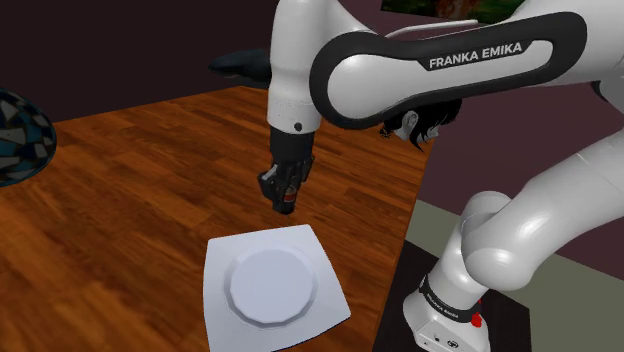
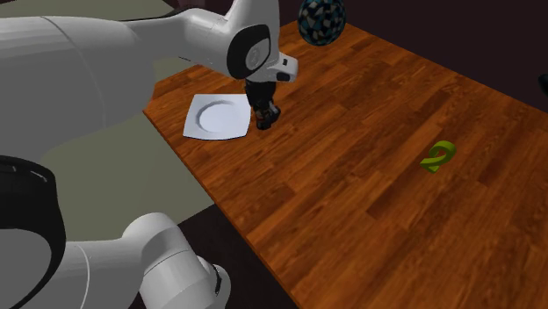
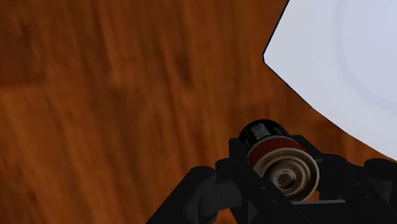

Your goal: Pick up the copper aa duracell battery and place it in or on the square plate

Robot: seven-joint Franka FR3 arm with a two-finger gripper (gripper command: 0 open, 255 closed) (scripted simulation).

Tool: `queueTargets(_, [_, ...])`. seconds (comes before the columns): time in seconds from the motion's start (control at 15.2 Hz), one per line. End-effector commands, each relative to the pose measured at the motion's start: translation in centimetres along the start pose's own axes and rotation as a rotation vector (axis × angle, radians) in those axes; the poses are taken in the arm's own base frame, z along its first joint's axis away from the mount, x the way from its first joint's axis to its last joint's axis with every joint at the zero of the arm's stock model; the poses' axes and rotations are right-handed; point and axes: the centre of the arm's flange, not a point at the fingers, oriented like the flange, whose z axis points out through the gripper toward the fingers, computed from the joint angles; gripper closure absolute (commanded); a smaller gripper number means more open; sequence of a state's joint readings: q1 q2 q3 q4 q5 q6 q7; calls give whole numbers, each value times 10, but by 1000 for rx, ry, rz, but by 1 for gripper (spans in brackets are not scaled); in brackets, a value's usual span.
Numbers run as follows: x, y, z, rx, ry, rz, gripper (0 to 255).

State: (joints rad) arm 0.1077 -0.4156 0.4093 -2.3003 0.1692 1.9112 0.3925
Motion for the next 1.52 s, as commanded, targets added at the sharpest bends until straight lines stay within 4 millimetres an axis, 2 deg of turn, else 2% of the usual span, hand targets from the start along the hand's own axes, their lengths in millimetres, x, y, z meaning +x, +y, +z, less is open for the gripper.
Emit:
queueTargets(0.0, [0, 0, -12, 0, 0, 0, 255])
queueTargets(0.66, [0, 0, -61, 0, 0, 0, 255])
queueTargets(1.32, [-70, -112, -57, 0, 0, 0, 255])
queueTargets(1.39, [-80, -130, -57, 0, 0, 0, 255])
queueTargets(1.45, [-80, -130, -52, 0, 0, 0, 255])
